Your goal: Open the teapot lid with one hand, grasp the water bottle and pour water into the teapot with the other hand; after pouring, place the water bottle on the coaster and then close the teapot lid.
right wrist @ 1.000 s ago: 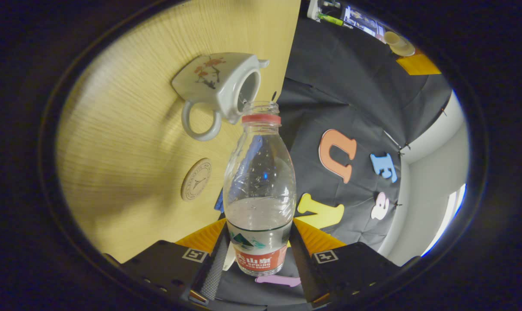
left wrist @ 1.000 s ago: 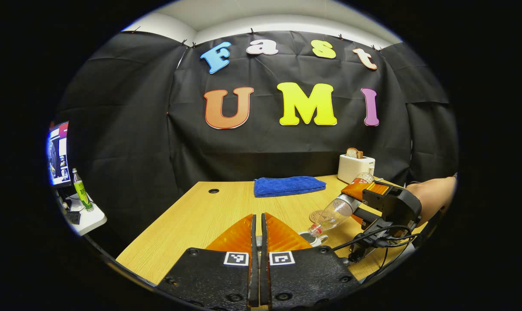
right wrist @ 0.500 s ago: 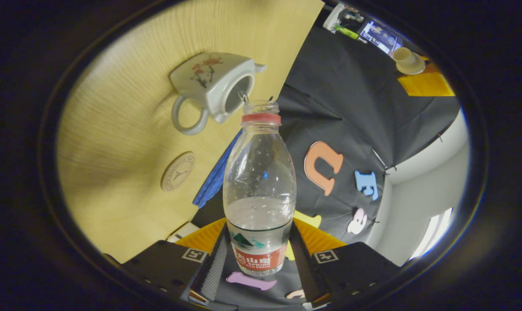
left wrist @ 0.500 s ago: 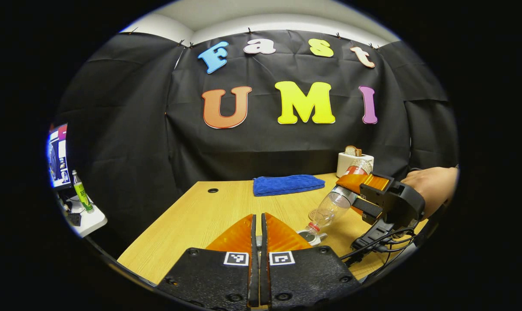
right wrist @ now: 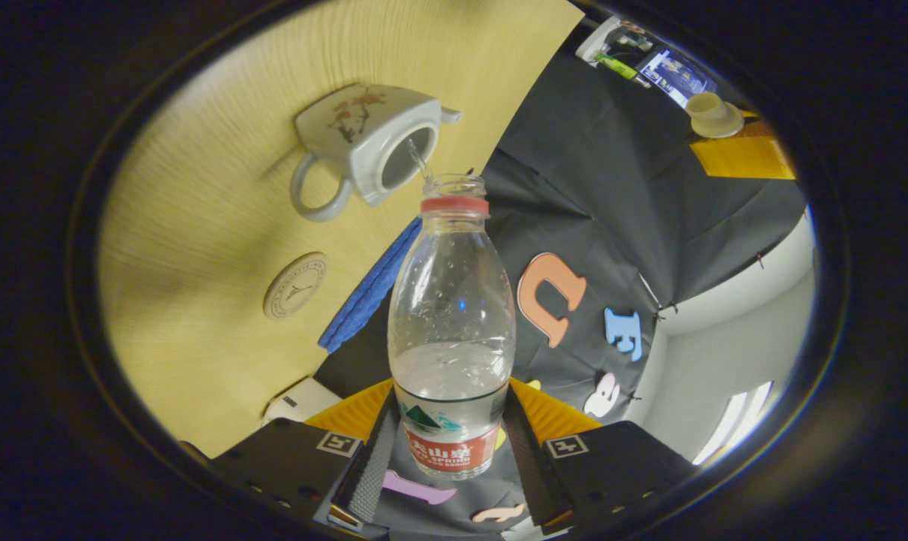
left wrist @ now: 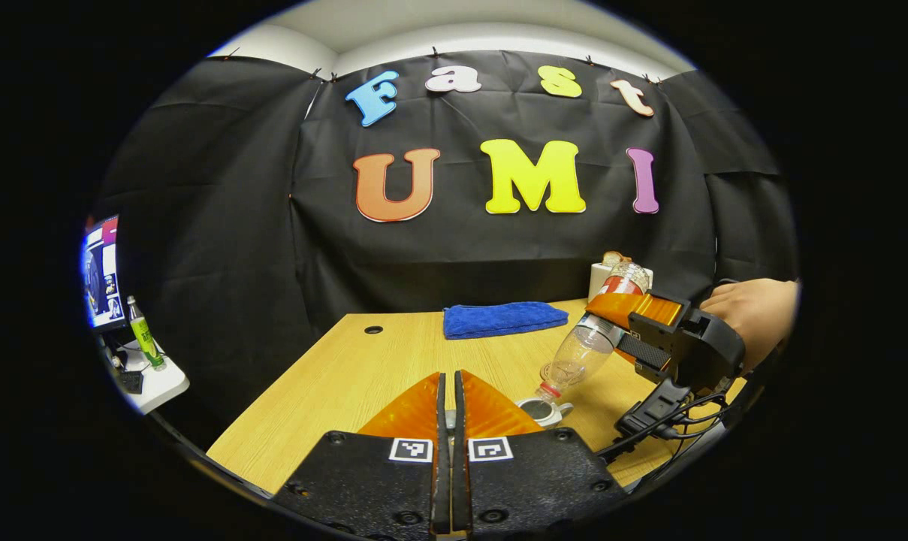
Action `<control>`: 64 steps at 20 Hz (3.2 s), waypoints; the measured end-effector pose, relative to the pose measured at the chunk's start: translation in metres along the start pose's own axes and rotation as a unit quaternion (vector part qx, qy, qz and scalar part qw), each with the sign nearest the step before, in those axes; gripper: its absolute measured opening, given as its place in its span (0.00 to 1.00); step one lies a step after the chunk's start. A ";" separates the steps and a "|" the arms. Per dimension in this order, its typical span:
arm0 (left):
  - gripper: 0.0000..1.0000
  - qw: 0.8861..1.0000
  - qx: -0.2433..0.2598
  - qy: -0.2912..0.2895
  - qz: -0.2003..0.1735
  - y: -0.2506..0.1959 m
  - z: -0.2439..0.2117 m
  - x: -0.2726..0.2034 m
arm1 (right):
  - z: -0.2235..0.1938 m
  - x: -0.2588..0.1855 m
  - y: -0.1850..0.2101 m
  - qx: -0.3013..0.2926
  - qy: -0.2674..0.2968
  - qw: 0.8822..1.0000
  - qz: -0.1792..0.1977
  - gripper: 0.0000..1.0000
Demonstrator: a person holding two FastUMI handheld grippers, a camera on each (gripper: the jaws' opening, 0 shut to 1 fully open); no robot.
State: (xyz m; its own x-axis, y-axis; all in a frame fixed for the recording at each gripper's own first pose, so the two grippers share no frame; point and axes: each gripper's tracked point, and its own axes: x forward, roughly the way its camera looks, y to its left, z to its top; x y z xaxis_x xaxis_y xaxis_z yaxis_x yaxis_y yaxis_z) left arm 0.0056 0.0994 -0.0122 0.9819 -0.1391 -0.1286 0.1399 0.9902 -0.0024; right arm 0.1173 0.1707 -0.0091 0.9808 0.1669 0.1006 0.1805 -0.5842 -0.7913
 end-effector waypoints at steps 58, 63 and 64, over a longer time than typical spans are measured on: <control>0.04 0.999 -0.011 0.022 -0.043 -0.040 -0.029 0.028 | 0.030 0.090 0.102 0.880 0.013 0.437 0.188 0.80; 0.04 0.999 -0.018 0.001 -0.042 -0.053 -0.024 0.036 | 0.015 0.075 0.091 0.884 -0.002 0.436 0.168 0.97; 0.04 0.999 -0.023 -0.004 -0.044 -0.057 -0.021 0.038 | 0.009 0.070 0.091 0.885 -0.002 0.435 0.164 0.95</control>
State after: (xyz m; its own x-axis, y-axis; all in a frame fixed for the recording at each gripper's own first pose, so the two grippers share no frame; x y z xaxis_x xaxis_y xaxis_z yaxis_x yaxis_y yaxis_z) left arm 0.0325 0.0375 -0.0381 0.9669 -0.2261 -0.1181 0.2204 0.9736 -0.0592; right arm 0.2019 0.1360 -0.0793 0.9319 0.3090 -0.1900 -0.3123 0.9499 0.0127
